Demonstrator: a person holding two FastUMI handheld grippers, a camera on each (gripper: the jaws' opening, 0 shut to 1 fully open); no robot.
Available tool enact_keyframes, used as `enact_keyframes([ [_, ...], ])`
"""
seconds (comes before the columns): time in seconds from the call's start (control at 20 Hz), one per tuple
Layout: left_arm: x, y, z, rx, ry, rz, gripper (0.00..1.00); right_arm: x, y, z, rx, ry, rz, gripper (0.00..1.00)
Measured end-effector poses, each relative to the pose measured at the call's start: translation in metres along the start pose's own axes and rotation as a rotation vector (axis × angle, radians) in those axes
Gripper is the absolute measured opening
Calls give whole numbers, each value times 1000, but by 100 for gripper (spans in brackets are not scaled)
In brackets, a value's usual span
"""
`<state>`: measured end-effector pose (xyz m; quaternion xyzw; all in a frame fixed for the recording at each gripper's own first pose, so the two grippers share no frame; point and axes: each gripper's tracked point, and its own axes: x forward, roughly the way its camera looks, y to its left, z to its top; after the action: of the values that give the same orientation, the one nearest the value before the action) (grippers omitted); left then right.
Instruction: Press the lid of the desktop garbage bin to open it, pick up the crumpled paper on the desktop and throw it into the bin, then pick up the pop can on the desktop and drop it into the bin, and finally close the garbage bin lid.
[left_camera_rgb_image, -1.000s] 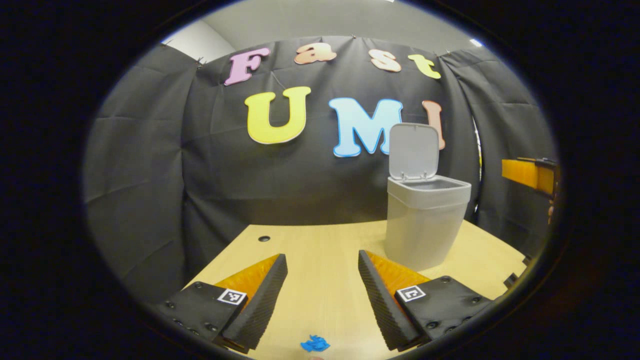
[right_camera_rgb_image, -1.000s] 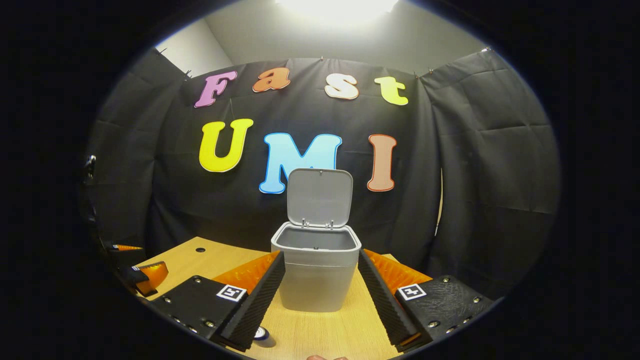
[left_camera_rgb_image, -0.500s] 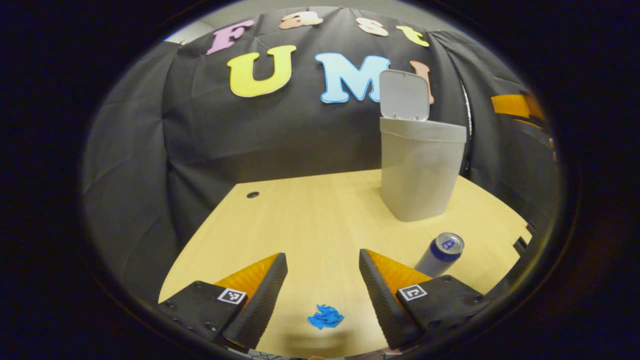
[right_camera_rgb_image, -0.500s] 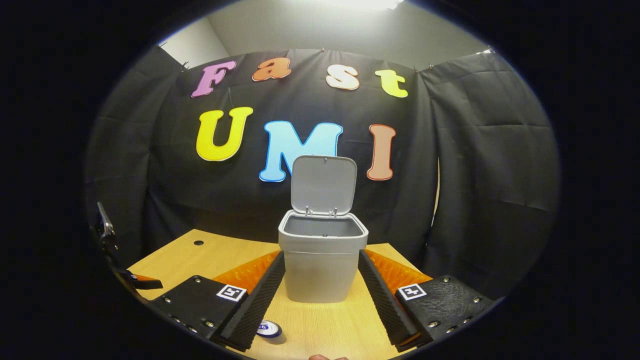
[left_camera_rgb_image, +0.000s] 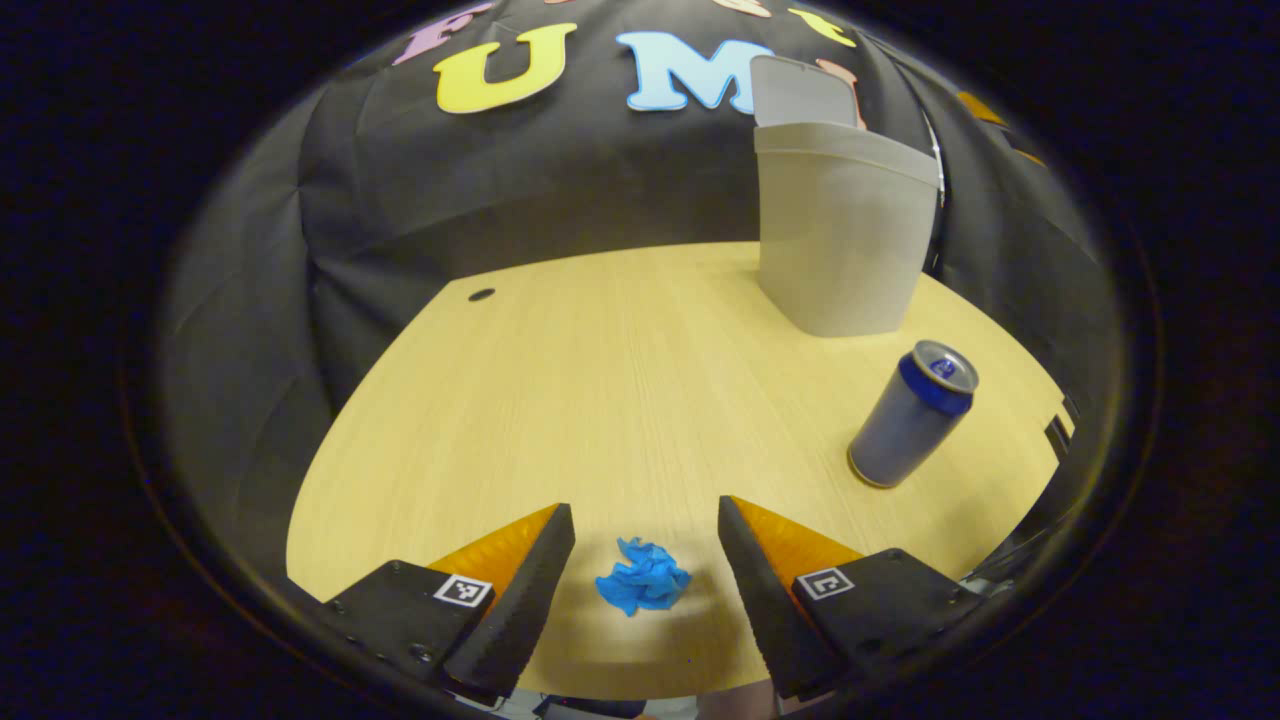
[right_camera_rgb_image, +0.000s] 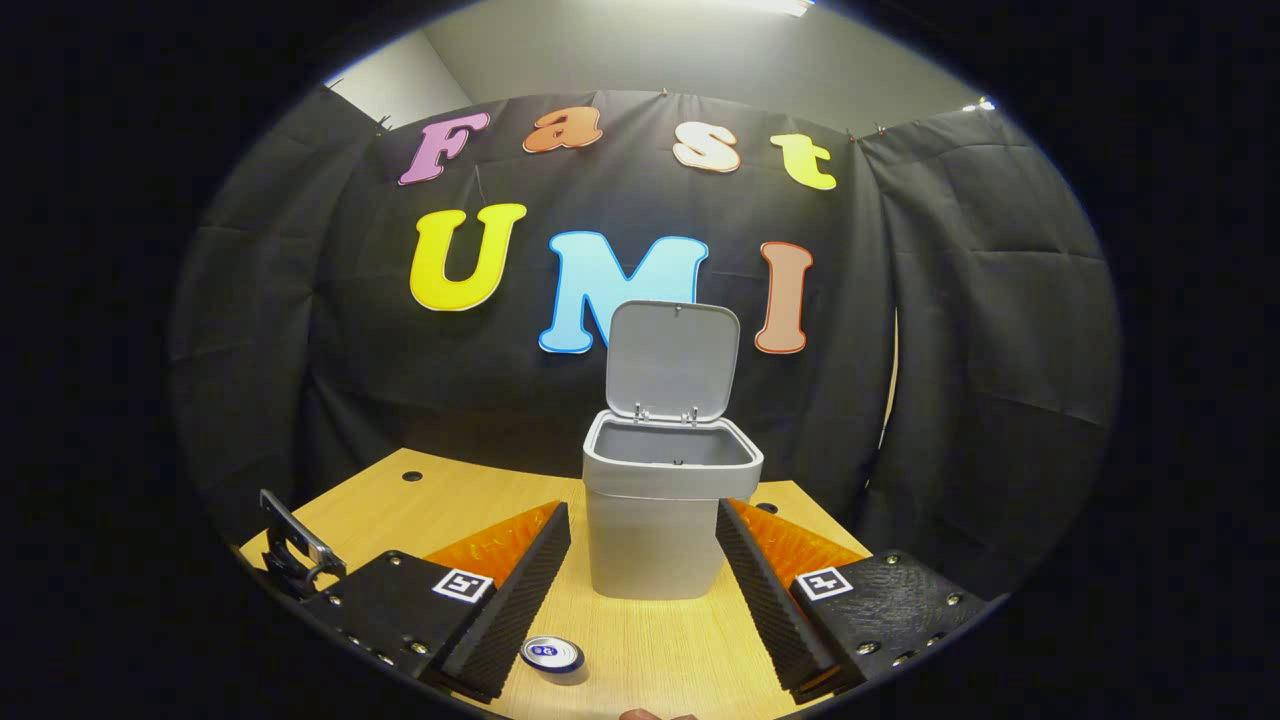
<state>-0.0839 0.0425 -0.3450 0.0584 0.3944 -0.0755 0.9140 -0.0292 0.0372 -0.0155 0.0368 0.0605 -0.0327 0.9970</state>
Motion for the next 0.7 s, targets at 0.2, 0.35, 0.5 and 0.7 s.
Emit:
enact_keyframes([
  [0.2,9,1,-31,-21,107,8,98,-2,-9,-6,9,19,-11,95],
  [0.35,12,-2,-45,-20,158,5,98,-5,-18,-9,21,25,-30,94],
  [0.5,13,-2,-42,7,136,4,93,-7,-26,-11,29,25,-49,94],
  [0.7,15,-8,-43,-28,134,-14,78,-8,-37,-11,36,19,-62,94],
])
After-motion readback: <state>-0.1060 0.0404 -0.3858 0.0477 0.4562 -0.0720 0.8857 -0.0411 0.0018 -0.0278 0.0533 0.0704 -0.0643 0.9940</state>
